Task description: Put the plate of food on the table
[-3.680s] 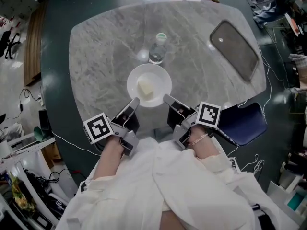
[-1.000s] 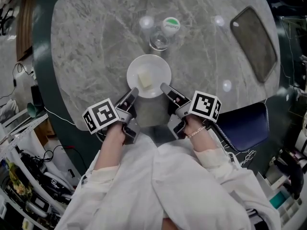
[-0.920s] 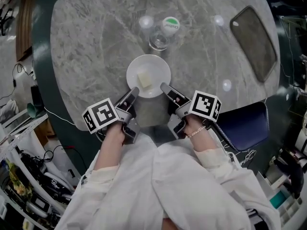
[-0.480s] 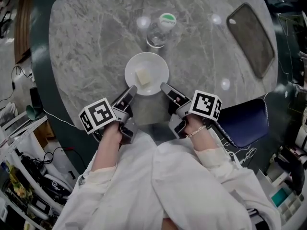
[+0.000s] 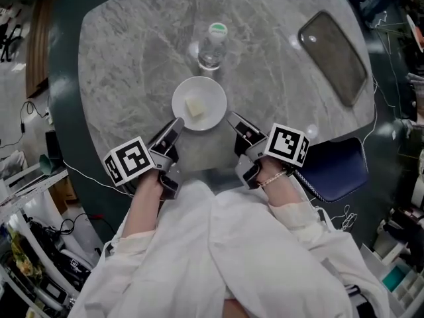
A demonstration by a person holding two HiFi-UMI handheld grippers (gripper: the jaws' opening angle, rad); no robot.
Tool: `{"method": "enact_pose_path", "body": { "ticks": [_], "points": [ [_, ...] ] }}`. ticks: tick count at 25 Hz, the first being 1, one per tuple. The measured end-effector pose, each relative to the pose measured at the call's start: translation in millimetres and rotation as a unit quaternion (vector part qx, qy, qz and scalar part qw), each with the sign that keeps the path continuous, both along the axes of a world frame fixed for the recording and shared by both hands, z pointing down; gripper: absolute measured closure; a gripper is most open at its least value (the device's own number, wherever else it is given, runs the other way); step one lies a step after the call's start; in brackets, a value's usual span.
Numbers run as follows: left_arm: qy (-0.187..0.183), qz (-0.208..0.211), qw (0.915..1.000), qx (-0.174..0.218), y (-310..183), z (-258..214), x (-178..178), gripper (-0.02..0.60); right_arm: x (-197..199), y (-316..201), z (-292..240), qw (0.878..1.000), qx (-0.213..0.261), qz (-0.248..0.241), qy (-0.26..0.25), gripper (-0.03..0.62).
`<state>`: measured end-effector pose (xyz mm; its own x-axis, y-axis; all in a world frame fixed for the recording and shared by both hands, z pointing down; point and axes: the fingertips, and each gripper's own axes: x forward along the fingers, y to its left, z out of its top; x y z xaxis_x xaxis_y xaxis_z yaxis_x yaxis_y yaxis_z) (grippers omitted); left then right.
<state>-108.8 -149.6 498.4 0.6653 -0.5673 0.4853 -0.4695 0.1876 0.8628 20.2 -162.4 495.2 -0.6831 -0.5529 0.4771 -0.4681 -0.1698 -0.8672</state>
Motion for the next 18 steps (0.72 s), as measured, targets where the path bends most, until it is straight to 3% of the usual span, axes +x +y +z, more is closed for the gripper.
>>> {"method": "enact_pose_path", "body": {
  "ticks": [2, 6, 9, 12, 18],
  "points": [
    [0.000, 0.010, 0.9995, 0.030, -3.1, -14.2, 2.8, 0.454, 4.1, -4.3, -13.7, 1.000, 0.015, 0.011, 0.002, 0.555],
    [0.011, 0.034, 0.9949, 0.095, -9.4, -46.7, 14.2, 0.461, 8.6, -13.3, -45.8, 0.998, 0.066, 0.009, -0.004, 0.579],
    [0.029, 0.046, 0.9887, 0.140, -10.6, -72.4, 25.1, 0.495, 3.7, -19.6, -73.2, 0.991, 0.128, -0.016, -0.022, 0.586],
    [0.043, 0.056, 0.9819, 0.176, -11.4, -94.4, 32.8, 0.526, -2.0, -19.9, -94.0, 0.986, 0.159, -0.034, -0.032, 0.589],
    [0.030, 0.068, 0.9695, 0.234, -13.9, -129.2, 33.0, 0.534, -21.9, -17.1, -131.9, 0.971, 0.215, -0.082, -0.060, 0.589]
  ]
}}
